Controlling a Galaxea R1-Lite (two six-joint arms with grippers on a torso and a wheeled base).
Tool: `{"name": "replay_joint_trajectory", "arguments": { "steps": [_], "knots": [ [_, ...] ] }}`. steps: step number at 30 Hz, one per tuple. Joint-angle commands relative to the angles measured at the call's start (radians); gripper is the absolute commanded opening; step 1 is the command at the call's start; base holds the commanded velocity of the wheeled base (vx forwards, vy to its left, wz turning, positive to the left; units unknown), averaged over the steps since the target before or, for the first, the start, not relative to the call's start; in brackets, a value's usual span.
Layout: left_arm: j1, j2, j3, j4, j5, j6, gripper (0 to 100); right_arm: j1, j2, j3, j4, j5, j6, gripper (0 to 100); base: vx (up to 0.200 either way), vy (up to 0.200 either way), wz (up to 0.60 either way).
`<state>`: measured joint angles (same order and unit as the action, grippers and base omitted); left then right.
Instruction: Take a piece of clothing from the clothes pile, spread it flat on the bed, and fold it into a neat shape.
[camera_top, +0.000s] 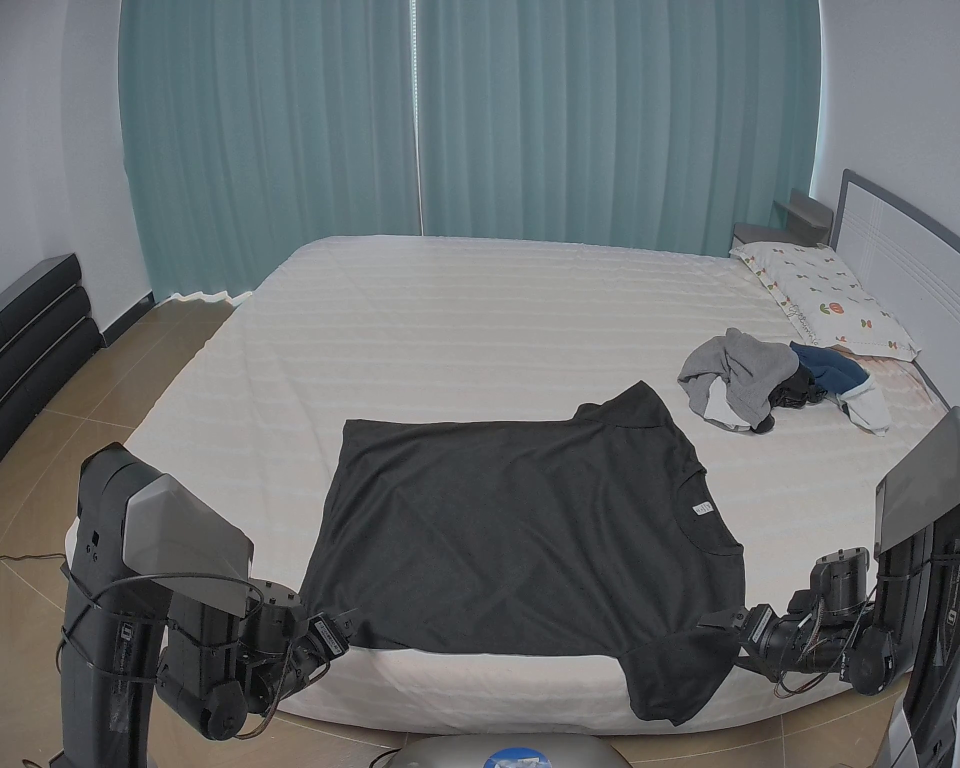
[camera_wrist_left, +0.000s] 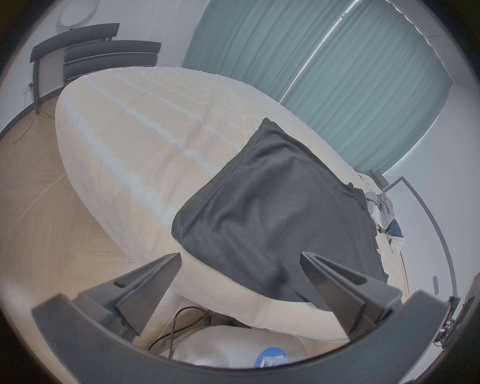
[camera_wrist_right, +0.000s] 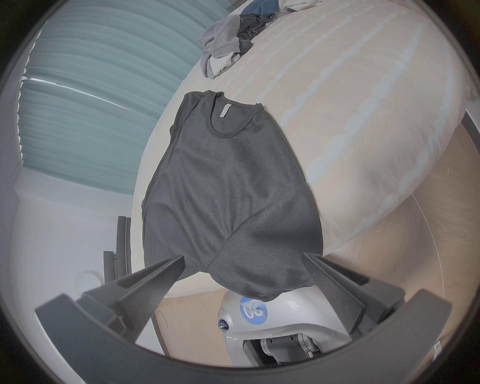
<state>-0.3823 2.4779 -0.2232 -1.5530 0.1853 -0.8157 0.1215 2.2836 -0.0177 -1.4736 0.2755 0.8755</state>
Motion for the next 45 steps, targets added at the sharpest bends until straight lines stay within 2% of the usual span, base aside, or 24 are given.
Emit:
{"name": "replay_joint_trajectory", "arguments": {
  "steps": [1,5,13,18,25,36,43,44,45],
  "knots": [
    [-0.006,0.009,-0.019,-0.018,0.002,0.000,100,0.003,0.005,0.018,-0.001,0.001,0.000,100,0.000,0.000,0.00],
    [-0.027,0.026,-0.036,-0.018,0.045,0.001,100,0.003,0.005,0.018,-0.001,0.001,0.000,100,0.000,0.000,0.00],
    [-0.021,0.030,-0.074,-0.018,0.060,0.000,100,0.003,0.005,0.018,-0.001,-0.001,0.000,100,0.000,0.000,0.00],
    [-0.024,0.023,-0.061,-0.018,0.134,0.000,100,0.003,0.005,0.018,-0.001,-0.001,0.000,100,0.000,0.000,0.00],
    [-0.016,0.007,-0.076,-0.018,0.140,-0.057,100,0.003,0.005,0.018,-0.001,-0.001,0.000,100,0.000,0.000,0.00],
    [-0.026,0.047,-0.088,-0.016,0.141,-0.051,100,0.003,0.005,0.018,-0.001,-0.001,0.000,100,0.000,0.000,0.00],
    [0.011,0.047,-0.125,0.002,0.141,-0.048,100,0.003,0.005,0.018,-0.001,-0.001,0.000,100,0.000,0.000,0.00],
    [0.010,0.046,-0.120,0.002,0.141,-0.048,0,0.003,0.005,0.018,-0.001,-0.001,0.000,100,0.000,0.000,0.00],
    [0.008,0.042,-0.108,0.001,0.143,-0.051,0,0.003,0.005,0.018,-0.001,-0.001,0.000,100,0.000,0.000,0.00]
  ]
}}
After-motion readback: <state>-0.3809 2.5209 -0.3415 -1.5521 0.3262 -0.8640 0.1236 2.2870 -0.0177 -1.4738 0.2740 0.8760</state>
